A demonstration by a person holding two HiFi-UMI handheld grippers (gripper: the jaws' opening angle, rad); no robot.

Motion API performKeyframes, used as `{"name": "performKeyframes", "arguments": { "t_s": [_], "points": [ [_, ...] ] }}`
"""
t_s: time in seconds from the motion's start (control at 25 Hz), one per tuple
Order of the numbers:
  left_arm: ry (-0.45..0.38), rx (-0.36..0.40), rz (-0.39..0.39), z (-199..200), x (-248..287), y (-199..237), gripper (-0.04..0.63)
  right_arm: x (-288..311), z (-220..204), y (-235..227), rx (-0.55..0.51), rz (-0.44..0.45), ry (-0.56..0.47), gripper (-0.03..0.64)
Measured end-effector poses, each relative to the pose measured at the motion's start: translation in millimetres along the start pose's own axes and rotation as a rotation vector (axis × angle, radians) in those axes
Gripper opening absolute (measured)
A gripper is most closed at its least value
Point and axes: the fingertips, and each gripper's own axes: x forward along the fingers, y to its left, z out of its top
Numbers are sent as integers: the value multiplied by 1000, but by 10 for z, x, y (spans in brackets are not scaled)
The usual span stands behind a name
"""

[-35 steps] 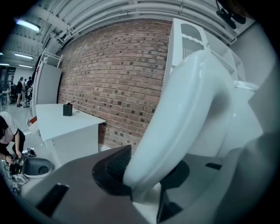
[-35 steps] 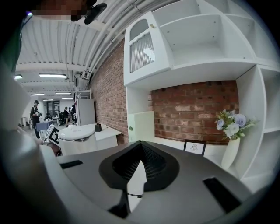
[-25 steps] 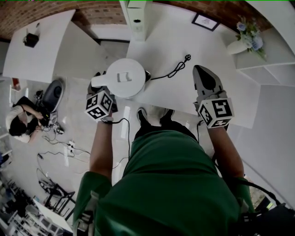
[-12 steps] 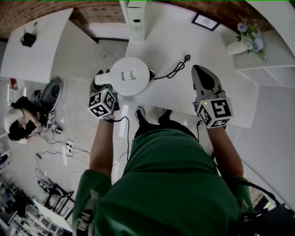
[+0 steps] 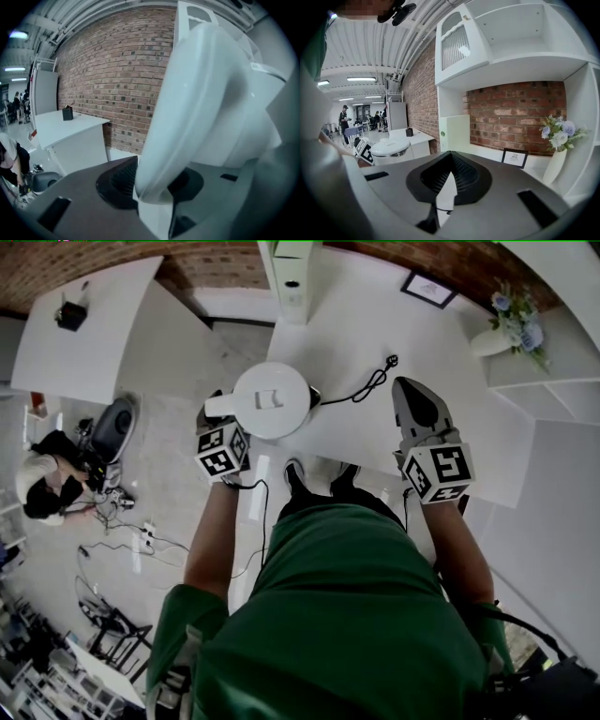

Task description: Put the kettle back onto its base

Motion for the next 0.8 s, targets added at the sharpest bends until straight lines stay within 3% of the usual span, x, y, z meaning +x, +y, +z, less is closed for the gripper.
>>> {"name": "performKeyframes", "arguments": {
  "t_s": [0.2,0.48,0.64,0.8],
  "points": [
    [20,72,99,-78,-161,-8,164,-22,-26,47,8,3,-12,12],
    [27,80,121,-194,-519,-6,178,-12,-5,156,17,18,-30,12],
    [2,35,115,-182,-853,117,181,23,86,210,16,33,-48,12],
    [-99,-69,115,47,-1205,321,180,56,240,175,13,38,-74,12]
  ]
}}
